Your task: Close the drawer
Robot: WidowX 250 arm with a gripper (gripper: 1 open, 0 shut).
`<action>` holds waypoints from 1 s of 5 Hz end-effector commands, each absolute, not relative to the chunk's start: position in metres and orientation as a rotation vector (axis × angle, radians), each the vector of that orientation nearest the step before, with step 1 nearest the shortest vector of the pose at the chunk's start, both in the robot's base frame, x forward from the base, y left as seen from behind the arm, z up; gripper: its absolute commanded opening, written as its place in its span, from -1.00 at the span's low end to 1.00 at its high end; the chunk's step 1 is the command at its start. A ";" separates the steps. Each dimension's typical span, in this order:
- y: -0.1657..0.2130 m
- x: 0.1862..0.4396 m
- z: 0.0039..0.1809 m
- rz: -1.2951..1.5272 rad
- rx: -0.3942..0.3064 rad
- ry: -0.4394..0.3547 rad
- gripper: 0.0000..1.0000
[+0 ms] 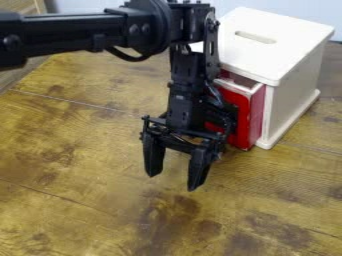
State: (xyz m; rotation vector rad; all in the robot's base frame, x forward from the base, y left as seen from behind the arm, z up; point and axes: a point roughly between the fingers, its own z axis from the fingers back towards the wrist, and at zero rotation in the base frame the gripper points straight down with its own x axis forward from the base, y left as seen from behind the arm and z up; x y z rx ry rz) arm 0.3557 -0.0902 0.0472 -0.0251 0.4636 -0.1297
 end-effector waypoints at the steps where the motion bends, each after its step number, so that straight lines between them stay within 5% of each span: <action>1: -0.098 0.366 0.065 -0.115 -0.011 0.408 1.00; 3: -0.103 0.381 0.072 -0.046 -0.008 0.387 1.00; 5: -0.076 0.368 0.096 -0.044 0.007 0.375 1.00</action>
